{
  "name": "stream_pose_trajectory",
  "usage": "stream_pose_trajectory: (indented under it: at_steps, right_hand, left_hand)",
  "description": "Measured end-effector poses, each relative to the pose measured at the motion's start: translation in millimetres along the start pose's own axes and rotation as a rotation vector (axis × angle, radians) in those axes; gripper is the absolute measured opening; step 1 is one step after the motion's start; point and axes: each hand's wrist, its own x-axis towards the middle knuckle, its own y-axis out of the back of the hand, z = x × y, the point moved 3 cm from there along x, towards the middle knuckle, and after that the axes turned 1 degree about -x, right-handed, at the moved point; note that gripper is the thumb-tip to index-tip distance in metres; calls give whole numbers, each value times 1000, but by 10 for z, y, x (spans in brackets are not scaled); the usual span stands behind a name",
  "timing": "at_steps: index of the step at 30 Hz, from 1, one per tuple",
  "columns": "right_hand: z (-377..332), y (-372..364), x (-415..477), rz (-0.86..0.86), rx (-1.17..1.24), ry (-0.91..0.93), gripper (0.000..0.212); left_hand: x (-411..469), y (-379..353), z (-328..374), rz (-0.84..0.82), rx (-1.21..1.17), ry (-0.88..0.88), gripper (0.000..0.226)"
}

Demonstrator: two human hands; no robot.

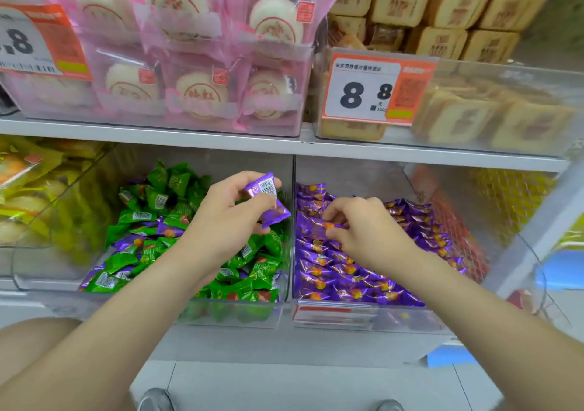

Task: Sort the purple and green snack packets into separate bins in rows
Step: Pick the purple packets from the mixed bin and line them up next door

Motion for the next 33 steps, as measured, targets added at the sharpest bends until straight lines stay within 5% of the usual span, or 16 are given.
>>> stream_pose_trajectory:
  at_steps: [19,22,26,29,33]
  right_hand:
    - [-233,-8,22,-29,-313,106,31]
    - [-290,77,-13,112,-188,133,26]
    - [-517,296,-173,218,288,282,23]
    - [-653,362,-282,209,218,471,41]
    - [-604,363,-256,225,307,420,22]
  left_hand:
    - [-70,71,4,-38,3,50,21]
    - [-87,90,45,-34,-23,32,15]
    - [-112,57,89,-67,-154,29,18]
    - [-154,-10,109,-138,-191,18,32]
    - [-187,-41,123,-160,-114,-23,26]
